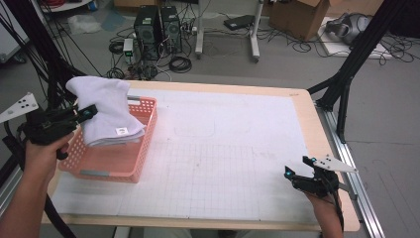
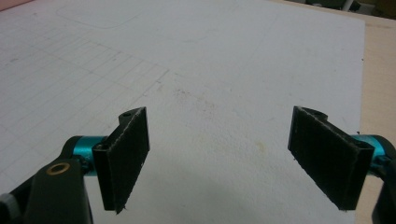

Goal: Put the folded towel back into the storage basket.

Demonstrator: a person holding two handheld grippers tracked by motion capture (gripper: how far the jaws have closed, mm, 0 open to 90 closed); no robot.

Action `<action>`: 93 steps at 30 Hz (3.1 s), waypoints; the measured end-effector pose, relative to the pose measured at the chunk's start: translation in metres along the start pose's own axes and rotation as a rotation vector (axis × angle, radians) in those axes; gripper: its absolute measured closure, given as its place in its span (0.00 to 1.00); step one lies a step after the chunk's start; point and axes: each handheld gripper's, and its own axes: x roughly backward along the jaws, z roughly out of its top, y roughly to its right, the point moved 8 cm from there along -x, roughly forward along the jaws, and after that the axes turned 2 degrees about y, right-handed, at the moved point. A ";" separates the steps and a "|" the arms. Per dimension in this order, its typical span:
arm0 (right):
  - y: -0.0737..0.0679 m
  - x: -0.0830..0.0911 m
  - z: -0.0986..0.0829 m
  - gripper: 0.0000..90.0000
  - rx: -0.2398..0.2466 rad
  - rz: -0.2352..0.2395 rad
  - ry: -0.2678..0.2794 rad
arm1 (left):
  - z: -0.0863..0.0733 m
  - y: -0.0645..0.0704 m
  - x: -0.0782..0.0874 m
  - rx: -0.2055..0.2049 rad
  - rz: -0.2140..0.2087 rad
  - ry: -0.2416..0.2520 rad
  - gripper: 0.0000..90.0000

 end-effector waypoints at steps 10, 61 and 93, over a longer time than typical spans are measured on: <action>-0.002 -0.003 -0.002 0.22 0.009 -0.002 -0.013 | -0.026 -0.023 0.003 0.056 0.020 -0.030 0.82; -0.002 -0.003 -0.003 0.22 0.005 -0.004 -0.018 | -0.081 -0.041 -0.018 0.113 0.422 -0.388 0.42; -0.004 -0.006 -0.005 0.22 0.013 0.007 -0.028 | -0.150 -0.049 -0.081 0.046 0.220 -0.633 0.43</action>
